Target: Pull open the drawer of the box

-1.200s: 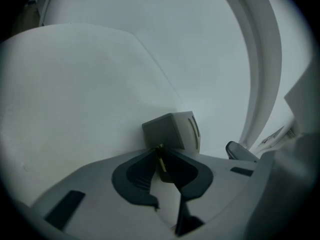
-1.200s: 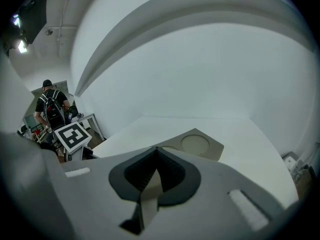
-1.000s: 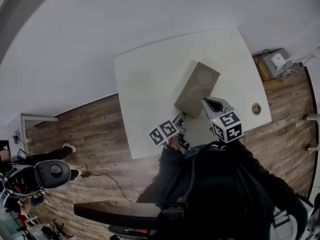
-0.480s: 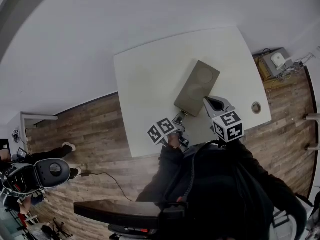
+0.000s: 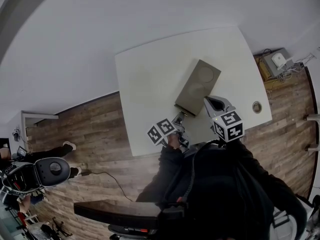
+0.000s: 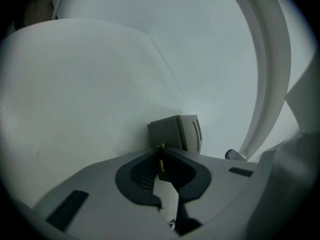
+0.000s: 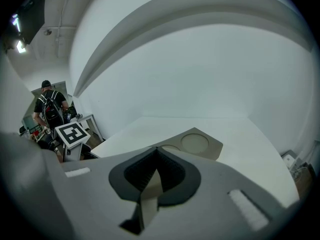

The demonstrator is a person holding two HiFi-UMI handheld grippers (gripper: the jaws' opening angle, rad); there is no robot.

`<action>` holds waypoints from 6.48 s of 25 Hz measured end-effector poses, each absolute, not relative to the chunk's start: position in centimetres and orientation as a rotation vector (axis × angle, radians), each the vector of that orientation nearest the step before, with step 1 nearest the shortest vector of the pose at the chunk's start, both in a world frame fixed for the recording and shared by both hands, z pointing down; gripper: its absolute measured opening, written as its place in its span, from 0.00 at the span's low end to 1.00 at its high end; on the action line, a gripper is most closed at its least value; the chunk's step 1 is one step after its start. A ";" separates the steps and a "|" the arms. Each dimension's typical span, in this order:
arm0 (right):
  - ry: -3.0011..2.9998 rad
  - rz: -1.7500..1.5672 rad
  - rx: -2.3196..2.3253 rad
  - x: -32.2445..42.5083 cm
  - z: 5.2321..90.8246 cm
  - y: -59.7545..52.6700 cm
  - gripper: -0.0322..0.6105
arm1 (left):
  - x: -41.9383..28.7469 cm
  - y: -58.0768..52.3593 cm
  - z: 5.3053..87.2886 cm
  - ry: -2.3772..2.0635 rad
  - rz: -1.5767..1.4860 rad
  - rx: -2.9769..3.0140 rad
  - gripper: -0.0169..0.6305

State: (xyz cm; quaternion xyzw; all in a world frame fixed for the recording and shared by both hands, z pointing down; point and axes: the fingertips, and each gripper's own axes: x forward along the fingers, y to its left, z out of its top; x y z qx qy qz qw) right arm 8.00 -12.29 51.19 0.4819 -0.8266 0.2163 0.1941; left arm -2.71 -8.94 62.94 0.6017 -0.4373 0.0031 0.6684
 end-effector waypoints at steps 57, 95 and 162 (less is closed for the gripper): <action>-2.343 0.580 1.323 7.2 50.8 -10.6 0.04 | -4.7 -6.6 63.0 -1.048 0.028 1.333 0.07; -2.241 0.646 1.211 6.4 56.1 -9.8 0.04 | -5.4 -6.0 63.0 -1.052 0.023 1.321 0.07; -2.234 0.650 1.085 4.9 58.0 -9.4 0.04 | -6.9 -4.5 63.2 -1.093 0.018 1.279 0.07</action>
